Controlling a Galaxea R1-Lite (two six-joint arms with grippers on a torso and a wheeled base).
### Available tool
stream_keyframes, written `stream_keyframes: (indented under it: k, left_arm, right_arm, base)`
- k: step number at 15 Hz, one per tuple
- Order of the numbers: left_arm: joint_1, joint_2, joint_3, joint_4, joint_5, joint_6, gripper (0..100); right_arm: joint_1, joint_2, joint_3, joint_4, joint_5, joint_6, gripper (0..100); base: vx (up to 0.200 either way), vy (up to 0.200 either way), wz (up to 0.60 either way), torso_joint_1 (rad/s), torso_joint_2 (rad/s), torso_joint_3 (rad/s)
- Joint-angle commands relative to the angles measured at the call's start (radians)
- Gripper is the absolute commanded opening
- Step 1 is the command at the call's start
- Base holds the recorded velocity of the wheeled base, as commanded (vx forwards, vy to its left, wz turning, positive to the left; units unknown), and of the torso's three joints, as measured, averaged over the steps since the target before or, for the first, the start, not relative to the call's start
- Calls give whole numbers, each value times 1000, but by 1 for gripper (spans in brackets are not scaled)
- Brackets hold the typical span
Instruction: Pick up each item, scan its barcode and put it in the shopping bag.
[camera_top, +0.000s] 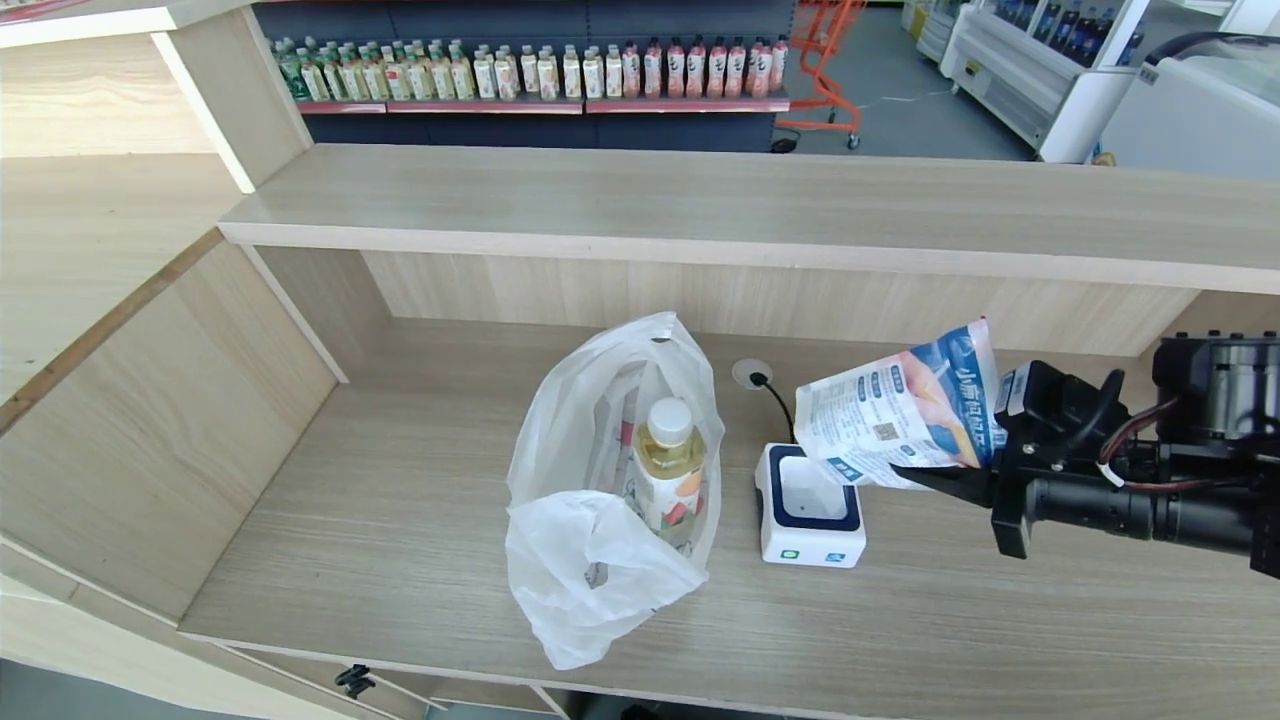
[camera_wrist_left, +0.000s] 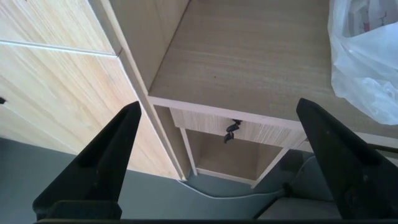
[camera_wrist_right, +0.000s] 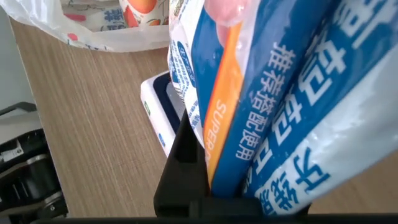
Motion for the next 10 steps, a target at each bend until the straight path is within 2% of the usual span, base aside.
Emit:
stream_keyframes:
  k: [1, 7, 10]
  left_arm:
    - [-1, 0, 0, 0, 1, -1, 100]
    - [-1, 1, 0, 0, 1, -1, 100]
    - [-1, 0, 0, 0, 1, -1, 100]
  right_arm:
    - [2, 41, -19, -1, 2, 21, 0]
    - [2, 162, -59, -13, -4, -5, 0]
    - [7, 240, -80, -101, -4, -40, 0]
  base:
    - [0, 0, 0, 0, 0, 0]
    - [0, 0, 0, 0, 0, 0]
    - [0, 0, 0, 0, 0, 0]
